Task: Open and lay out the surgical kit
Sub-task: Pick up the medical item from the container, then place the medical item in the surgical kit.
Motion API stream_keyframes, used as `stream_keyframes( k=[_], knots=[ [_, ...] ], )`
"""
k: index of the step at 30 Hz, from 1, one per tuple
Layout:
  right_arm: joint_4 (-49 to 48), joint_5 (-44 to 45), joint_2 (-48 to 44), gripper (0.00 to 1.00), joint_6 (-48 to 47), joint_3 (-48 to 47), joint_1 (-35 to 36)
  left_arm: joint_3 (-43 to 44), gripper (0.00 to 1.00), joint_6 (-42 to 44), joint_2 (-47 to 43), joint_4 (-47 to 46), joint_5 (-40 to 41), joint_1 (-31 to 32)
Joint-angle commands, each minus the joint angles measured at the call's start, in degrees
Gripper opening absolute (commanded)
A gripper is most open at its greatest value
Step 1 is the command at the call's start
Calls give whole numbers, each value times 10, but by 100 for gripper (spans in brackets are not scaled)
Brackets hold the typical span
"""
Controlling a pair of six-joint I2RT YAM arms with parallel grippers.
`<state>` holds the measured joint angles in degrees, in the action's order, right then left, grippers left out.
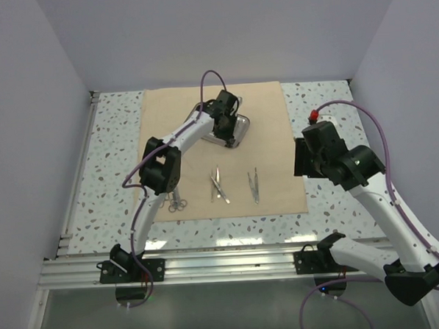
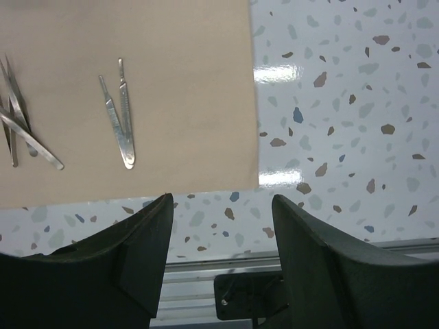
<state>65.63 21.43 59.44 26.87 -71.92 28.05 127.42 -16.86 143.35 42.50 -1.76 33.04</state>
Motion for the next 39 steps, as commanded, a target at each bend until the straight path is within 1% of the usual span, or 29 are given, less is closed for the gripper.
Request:
stream_keyframes(
  k=[1,6,11,16,17,20,21,23,24,25,26,27,29,30,31,34,39],
  knots=[
    [-13,-2,-19,64,-12,-6,-1,-7,0,-55,-41,-1,-28,1],
    [-8,-11,-34,64,-22,-14,-1,-48,0,-80,-101,-23,-9,2],
    [-2,-22,-49,64,-29,-18,-2,-64,0,-102,-138,-23,-3,4],
    [12,-27,-77,63,-36,-25,-2,-96,0,-119,-184,-20,16,22],
    [17,-28,-80,64,-36,-26,-2,-103,0,-124,-190,-18,31,27],
    [32,-33,-100,64,-36,-27,-2,-145,0,-157,-219,-23,59,57],
    [35,-36,-105,64,-34,-27,-2,-167,0,-171,-234,-23,88,80],
    [48,-45,-120,63,-31,-27,-2,-190,0,-229,-248,-19,126,108],
    [52,-46,-125,64,-31,-29,-2,-212,0,-255,-261,-15,166,139],
    [57,-50,-129,64,-29,-30,-2,-224,0,-307,-266,-14,181,155],
    [68,-57,-140,64,-29,-32,-2,-233,0,-329,-271,-12,194,170],
    [74,-59,-145,64,-29,-37,-1,-243,0,-366,-272,-9,223,203],
    [96,-62,-163,64,-31,-42,-2,-242,0,-390,-265,0,246,232],
    [103,-63,-169,64,-32,-48,-2,-228,0,-415,-251,12,271,255],
    [120,-63,-174,64,-33,-52,-1,-220,0,-427,-242,36,279,263],
    [155,-62,-195,64,-38,-67,-2,-198,0,-467,-214,71,291,281],
    [193,-67,-231,65,-38,-88,-2,-206,0,-495,-197,74,290,301]
  ],
)
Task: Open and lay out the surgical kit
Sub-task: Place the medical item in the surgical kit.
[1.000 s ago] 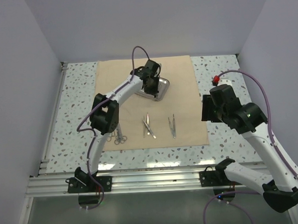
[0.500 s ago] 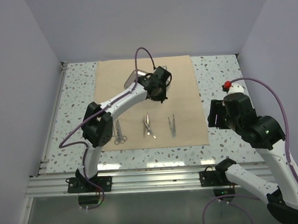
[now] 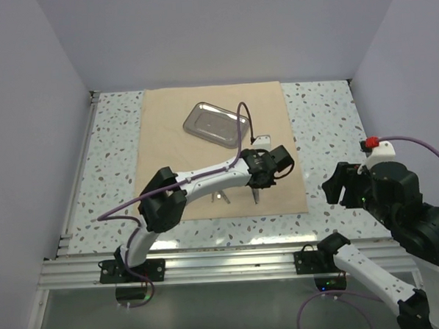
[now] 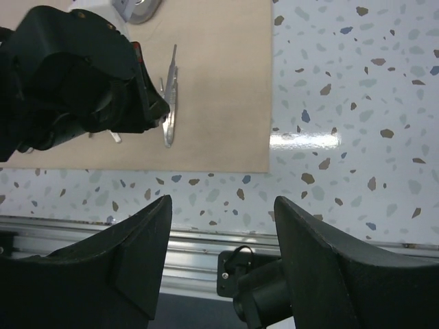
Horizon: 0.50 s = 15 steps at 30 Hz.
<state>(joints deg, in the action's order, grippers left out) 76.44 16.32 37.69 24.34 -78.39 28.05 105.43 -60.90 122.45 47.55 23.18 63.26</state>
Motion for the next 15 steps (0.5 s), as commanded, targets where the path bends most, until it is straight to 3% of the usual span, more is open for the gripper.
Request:
stream_keyframes(
  k=[1,9,11,14,15],
  knots=[
    [91,-21,-17,66,-11,-26,-2,14,0,-60,15,28,40,2],
    [106,-30,-21,66,-11,-48,-2,3,1,-86,26,37,28,15],
    [104,-30,-22,67,-11,-48,-2,8,18,-85,25,39,21,17],
    [100,-30,-22,72,-10,-42,-2,21,66,-82,18,51,28,22],
    [98,-30,-22,74,-10,-41,-1,23,68,-81,16,61,29,22]
  ],
)
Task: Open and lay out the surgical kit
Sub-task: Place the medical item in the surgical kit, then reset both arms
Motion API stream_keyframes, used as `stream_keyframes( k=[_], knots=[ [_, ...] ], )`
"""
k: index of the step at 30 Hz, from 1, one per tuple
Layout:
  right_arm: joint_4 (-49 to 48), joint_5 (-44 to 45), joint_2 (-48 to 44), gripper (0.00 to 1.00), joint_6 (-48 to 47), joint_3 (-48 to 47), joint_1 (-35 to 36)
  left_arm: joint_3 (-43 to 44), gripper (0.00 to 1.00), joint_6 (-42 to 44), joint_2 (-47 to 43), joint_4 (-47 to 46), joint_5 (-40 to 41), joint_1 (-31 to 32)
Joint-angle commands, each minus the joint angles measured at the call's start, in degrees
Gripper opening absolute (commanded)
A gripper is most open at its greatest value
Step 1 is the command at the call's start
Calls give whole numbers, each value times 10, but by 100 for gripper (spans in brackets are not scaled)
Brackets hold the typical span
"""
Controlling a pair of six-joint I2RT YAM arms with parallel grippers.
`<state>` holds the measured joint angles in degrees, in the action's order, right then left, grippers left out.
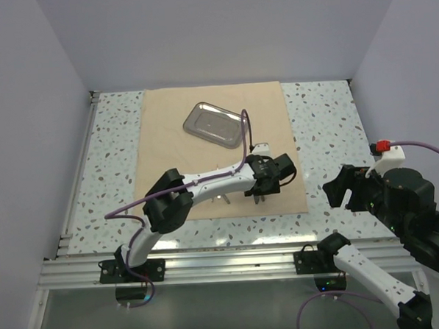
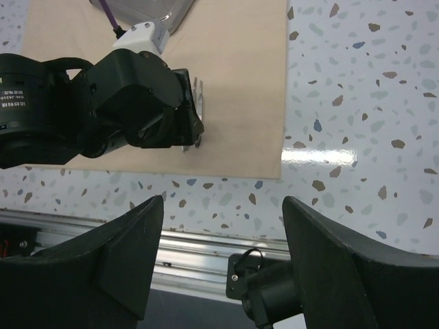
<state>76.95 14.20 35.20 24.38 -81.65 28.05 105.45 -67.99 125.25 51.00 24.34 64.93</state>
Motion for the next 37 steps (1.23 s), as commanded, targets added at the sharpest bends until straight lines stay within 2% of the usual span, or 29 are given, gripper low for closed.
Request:
stream_keyframes(
  k=[1,3,6,10,12,19,20,21,22,23,25,28,32,37],
  knots=[
    [88,-10,3,76,-11,-7,-1,26,70,-9,-17,30,21,6],
    [80,-14,3,81,-11,-6,-2,29,83,-6,-35,45,33,6],
    [53,-29,-1,86,-10,-16,-2,41,84,18,-69,71,57,6],
    [24,-2,-2,91,16,-37,-2,35,84,57,-156,103,108,6],
    [10,9,-9,98,19,-44,-1,15,83,81,-201,110,150,8],
    [-88,26,-42,98,-6,-79,-2,-138,84,146,-478,96,272,13],
    [-93,30,-39,98,-7,-85,-1,-149,90,156,-504,98,297,13],
    [-98,33,-30,98,-8,-90,-2,-161,91,161,-530,96,309,13],
    [-101,36,-22,98,-10,-100,-1,-186,99,173,-581,86,323,13],
    [-103,36,-17,98,-11,-104,-1,-201,99,213,-608,48,327,13],
    [-117,33,-3,98,-16,-115,-2,-245,99,239,-685,16,340,13],
    [-147,36,5,98,-23,-128,-2,-278,99,240,-764,-9,357,12],
    [-188,53,12,98,-26,-143,-2,-273,99,196,-794,60,394,12],
    [-176,46,62,98,-32,-159,-2,-292,100,239,-785,57,424,12]
  ],
)
